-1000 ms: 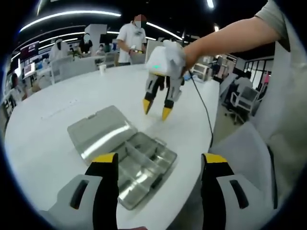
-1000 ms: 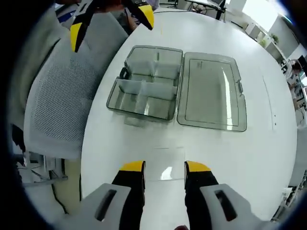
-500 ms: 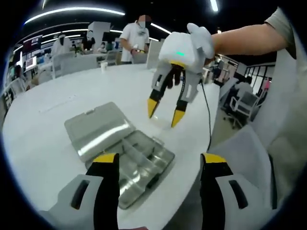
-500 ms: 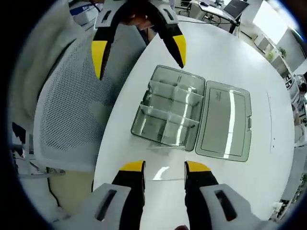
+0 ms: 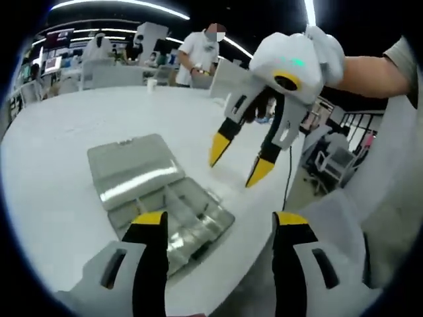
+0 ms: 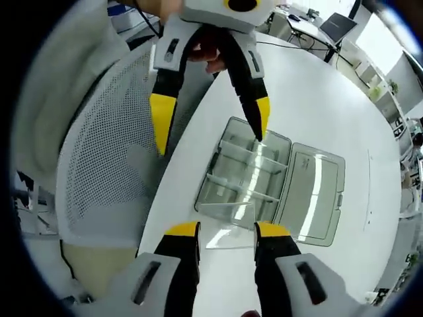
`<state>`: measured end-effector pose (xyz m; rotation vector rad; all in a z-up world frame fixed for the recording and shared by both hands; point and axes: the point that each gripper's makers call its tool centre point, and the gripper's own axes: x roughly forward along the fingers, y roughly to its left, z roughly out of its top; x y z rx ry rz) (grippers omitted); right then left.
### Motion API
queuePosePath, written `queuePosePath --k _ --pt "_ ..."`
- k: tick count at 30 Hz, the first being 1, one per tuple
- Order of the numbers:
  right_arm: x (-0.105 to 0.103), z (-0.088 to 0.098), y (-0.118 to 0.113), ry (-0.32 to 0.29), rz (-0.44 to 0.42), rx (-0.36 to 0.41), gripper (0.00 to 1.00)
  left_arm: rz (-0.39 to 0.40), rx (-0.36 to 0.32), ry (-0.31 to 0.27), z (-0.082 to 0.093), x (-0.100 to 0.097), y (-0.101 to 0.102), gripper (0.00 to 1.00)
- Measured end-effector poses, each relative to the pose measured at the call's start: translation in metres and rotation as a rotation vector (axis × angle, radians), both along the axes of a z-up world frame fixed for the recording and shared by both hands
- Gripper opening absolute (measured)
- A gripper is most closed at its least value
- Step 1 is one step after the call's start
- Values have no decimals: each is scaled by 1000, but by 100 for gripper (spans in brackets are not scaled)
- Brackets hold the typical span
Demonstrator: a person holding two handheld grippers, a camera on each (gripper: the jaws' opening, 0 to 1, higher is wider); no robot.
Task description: Insert the divider into the dual guide fixture by aligning both edges with the guide slots and pushing it downward to the bottom, including one-sided entry, uneven engagement, binding, and posture correction.
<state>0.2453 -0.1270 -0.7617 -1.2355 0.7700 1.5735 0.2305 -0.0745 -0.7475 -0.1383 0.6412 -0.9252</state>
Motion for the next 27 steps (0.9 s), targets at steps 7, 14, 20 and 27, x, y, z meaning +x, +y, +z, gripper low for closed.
queuePosePath --k 7,14,20,27 --pt "-5 5 8 -13 19 9 27 88 -107 104 3 0 -1 49" --pt "-12 7 13 -12 32 7 27 131 -169 187 0 -3 -9 45" --pt "-14 11 20 -13 49 11 27 162 -207 232 0 -3 -11 42" --pt "-15 15 27 -15 62 20 27 208 -267 281 1 -2 -9 39"
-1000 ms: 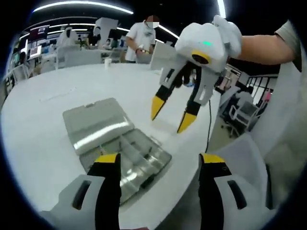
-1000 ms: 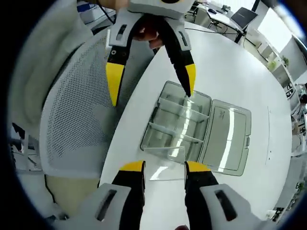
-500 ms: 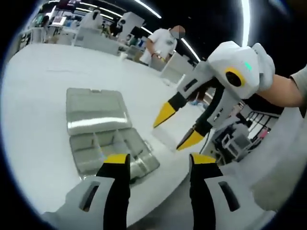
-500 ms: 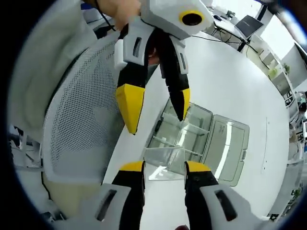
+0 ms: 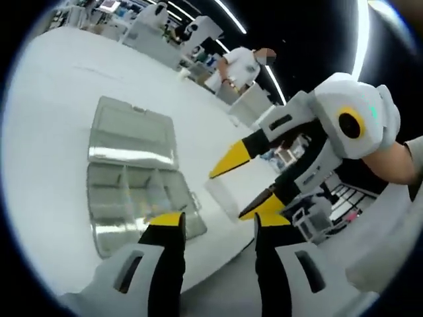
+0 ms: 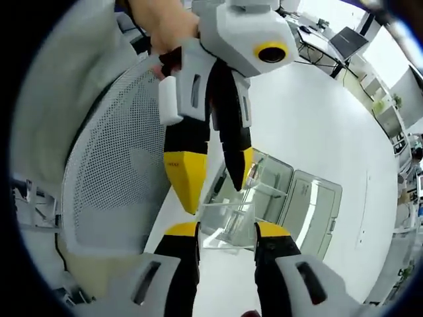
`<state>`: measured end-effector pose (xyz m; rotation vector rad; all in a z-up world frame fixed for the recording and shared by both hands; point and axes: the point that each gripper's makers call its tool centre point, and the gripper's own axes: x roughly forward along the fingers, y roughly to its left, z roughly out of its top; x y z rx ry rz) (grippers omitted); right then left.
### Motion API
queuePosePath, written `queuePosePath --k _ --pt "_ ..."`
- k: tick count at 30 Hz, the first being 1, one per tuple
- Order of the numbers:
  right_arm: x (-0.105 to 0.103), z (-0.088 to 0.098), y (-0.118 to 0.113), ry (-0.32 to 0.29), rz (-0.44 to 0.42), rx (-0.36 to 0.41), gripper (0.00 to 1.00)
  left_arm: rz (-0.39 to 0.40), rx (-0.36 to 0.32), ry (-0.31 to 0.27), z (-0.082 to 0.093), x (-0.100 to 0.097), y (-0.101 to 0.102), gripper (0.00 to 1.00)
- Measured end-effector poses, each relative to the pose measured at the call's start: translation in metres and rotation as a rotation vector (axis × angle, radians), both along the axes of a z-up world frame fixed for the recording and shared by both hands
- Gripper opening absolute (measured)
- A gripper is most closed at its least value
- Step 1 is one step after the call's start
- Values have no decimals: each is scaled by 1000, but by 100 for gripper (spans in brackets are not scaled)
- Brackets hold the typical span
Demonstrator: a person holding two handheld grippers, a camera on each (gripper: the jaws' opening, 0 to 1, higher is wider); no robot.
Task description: Insert the divider into the dual guide fixture by aligning both edges with the guide slots and pushing it downward to the bottom, including one-sided entry, uneven engagement, binding, and posture correction.
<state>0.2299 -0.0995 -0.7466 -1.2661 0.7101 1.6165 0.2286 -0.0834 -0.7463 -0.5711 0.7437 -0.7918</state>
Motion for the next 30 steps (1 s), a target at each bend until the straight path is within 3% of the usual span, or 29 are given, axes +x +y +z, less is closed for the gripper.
queuePosePath --k 14,30 --pt "-3 2 3 0 9 6 27 93 -116 101 0 1 -1 25" --pt "-4 3 6 2 10 8 27 160 -212 163 4 6 -2 14"
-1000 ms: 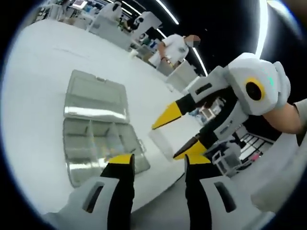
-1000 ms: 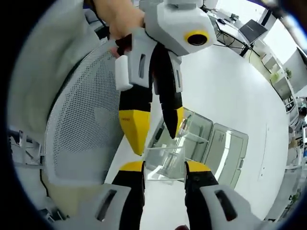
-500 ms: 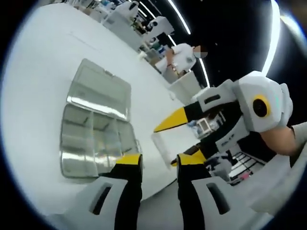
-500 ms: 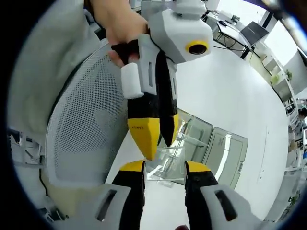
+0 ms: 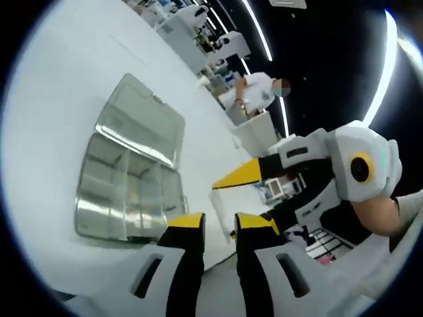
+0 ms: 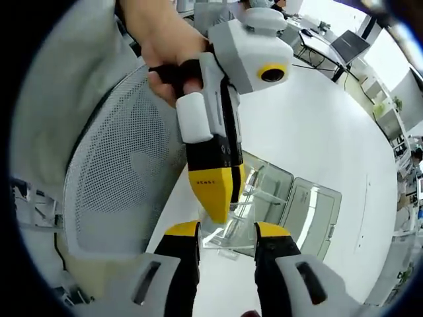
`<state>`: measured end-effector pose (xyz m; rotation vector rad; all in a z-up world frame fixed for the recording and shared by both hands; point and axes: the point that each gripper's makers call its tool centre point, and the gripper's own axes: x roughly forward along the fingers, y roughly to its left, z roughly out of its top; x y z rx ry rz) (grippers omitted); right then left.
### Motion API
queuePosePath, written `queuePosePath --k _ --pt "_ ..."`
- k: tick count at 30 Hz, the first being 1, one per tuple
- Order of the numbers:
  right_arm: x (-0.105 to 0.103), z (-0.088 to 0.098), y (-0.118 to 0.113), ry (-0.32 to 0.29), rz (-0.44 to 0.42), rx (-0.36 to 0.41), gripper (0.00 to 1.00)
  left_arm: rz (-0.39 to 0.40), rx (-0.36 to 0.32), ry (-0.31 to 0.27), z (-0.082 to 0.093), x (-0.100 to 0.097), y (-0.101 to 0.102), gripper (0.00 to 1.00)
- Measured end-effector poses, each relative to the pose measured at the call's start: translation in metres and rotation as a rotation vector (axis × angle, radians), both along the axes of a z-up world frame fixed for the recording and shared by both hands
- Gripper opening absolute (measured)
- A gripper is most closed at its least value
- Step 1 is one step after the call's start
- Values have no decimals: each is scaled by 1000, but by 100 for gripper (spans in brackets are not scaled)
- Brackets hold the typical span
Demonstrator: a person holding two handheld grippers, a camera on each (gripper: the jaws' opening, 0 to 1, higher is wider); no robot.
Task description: Insert the divider into the dual guide fixture by aligning both edges with the guide slots and pushing it downward to the bottom, including one-sided entry, uneven engagement, binding, and posture correction.
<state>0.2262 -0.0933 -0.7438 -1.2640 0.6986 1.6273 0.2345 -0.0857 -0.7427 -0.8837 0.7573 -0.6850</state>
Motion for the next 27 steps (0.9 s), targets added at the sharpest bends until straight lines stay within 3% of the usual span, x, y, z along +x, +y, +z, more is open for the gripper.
queuePosePath --k 27 --pt "-3 2 -1 12 -2 5 27 5 -50 33 -1 -1 -9 2"
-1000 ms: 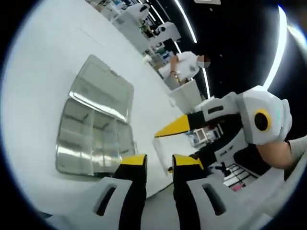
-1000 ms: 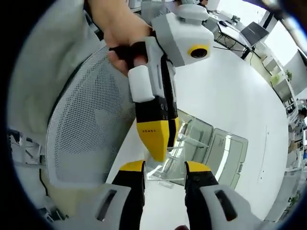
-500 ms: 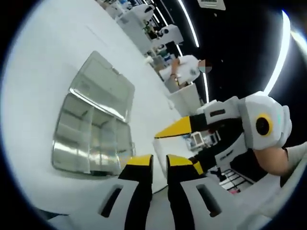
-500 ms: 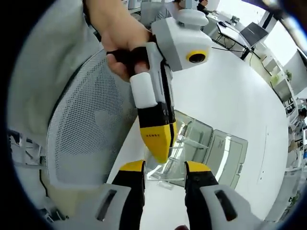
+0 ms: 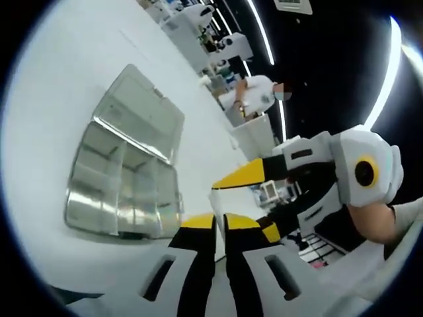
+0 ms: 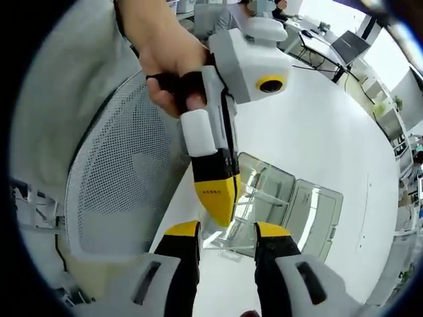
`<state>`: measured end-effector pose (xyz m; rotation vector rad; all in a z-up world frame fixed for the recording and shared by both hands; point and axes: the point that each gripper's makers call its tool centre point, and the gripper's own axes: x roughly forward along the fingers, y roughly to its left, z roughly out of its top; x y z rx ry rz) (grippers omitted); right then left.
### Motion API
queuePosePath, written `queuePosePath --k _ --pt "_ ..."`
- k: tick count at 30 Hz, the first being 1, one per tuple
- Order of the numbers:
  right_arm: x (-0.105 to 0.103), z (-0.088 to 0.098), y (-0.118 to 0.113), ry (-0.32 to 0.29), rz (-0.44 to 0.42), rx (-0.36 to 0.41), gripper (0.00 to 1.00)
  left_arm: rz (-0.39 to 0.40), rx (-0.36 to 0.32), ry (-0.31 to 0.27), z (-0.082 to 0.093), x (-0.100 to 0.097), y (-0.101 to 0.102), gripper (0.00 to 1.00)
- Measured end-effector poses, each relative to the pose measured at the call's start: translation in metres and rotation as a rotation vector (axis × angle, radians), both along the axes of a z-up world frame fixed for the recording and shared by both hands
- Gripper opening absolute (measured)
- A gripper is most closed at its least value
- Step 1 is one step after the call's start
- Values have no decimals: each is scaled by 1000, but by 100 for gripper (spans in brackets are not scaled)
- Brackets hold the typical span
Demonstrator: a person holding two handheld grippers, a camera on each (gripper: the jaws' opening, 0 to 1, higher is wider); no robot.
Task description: Insert the divider into the dual guide fixture by aligning both edges with the guide slots and pushing it downward to the bottom, including one-sided entry, uneven engagement, binding, and posture correction.
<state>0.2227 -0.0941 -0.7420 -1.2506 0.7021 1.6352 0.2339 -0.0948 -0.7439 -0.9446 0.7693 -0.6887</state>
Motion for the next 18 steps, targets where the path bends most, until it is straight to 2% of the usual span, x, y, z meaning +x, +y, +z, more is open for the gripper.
queuePosePath --k 9,11,13,14,16,18 --pt "0 0 1 -8 6 -1 28 11 -31 12 1 0 1 0" --pt "2 0 1 -39 48 -3 28 20 -35 13 1 1 2 0" --pt "2 0 3 -34 28 2 29 25 -43 24 0 2 4 0" --pt "5 1 4 -48 36 5 28 -12 -27 -15 0 -1 5 0" --pt "7 2 4 -59 43 10 23 5 -25 2 -1 -1 4 0" --pt "7 3 4 -54 39 12 24 11 -28 6 -2 0 5 0"
